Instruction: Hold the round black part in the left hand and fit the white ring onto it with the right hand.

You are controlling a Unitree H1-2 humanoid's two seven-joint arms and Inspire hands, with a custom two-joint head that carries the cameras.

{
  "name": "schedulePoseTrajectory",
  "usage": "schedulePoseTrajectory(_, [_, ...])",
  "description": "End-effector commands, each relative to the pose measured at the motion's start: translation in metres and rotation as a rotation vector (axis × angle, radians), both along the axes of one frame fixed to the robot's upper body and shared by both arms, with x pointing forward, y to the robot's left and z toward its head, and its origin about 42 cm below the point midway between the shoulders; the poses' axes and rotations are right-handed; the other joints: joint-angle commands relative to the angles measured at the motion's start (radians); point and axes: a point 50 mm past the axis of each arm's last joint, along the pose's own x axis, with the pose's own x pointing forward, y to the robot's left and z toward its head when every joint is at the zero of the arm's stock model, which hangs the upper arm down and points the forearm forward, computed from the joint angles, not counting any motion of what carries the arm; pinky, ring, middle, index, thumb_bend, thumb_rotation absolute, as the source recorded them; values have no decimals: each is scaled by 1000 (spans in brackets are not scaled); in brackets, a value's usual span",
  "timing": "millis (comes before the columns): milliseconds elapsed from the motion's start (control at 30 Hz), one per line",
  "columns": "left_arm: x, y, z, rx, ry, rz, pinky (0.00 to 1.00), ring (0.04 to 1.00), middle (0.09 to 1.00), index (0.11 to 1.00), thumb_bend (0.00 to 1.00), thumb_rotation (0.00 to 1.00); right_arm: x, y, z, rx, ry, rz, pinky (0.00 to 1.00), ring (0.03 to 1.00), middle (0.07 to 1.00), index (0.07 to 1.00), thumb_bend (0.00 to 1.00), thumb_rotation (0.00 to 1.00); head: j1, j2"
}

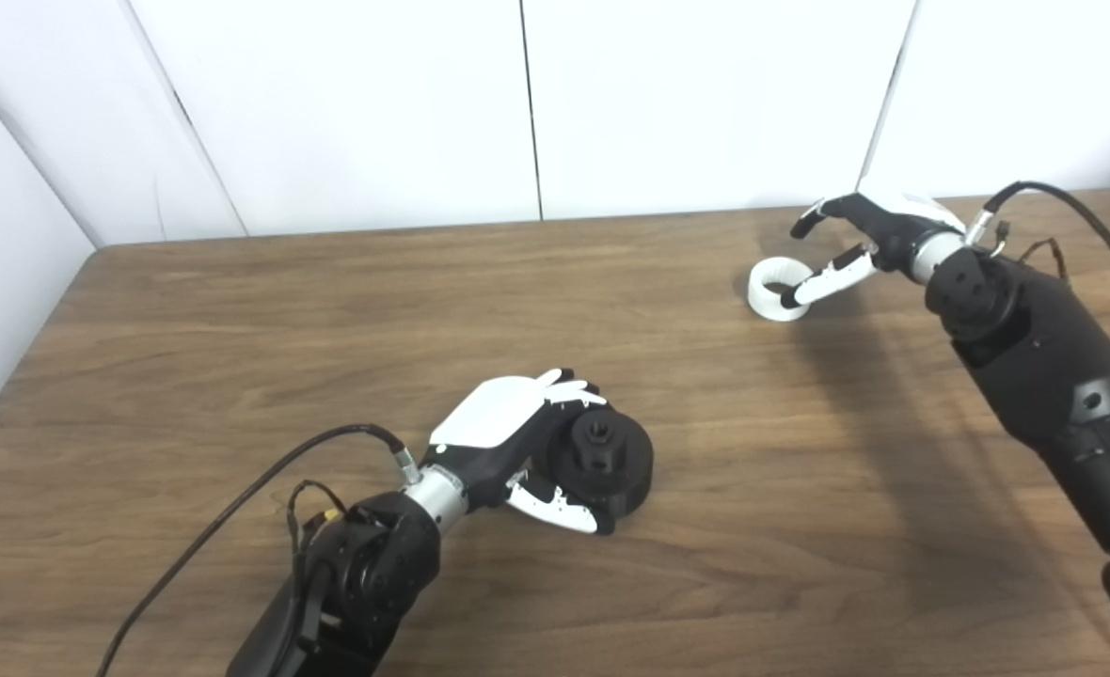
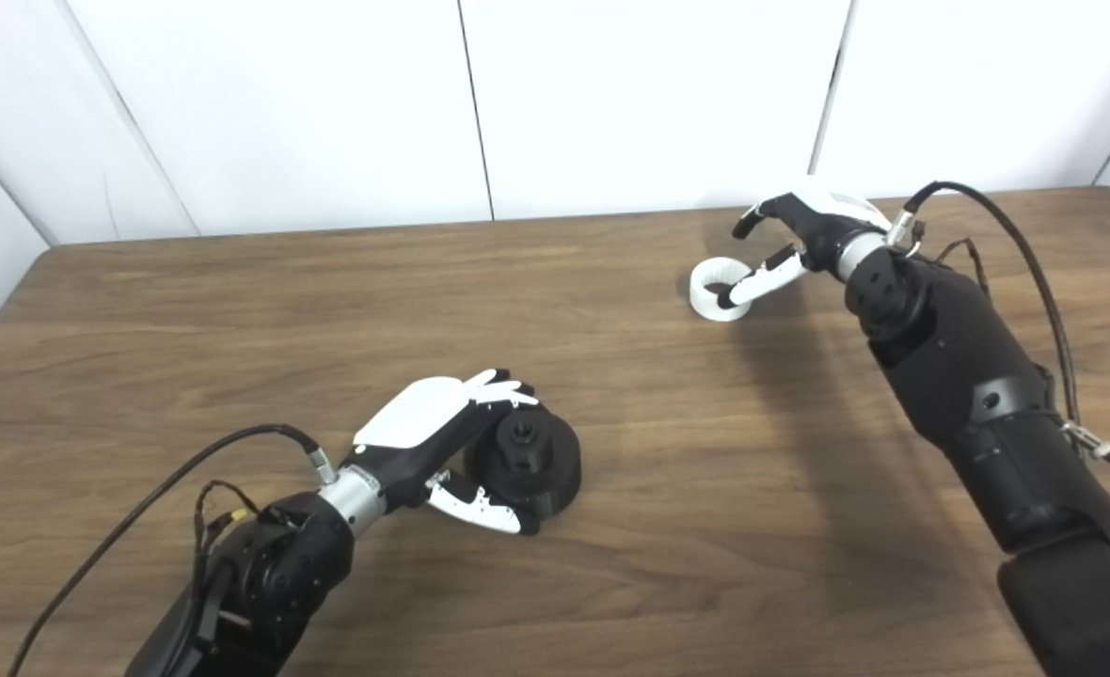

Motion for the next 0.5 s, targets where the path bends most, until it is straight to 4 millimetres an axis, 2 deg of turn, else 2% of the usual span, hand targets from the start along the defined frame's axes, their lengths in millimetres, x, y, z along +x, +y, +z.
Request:
schedulePoseTrajectory(0, [0, 6, -1, 19, 24, 3, 925, 989, 925, 799, 1000, 390, 7, 4, 31, -3, -101, 20, 886, 989, 916, 740, 865, 329, 0, 1])
schedulePoseTrajectory(467, [1, 5, -1, 21, 16, 1, 923, 987, 924, 796, 1000, 401, 7, 6, 15, 11, -72, 6, 908, 990, 917, 736, 866, 319, 3, 3])
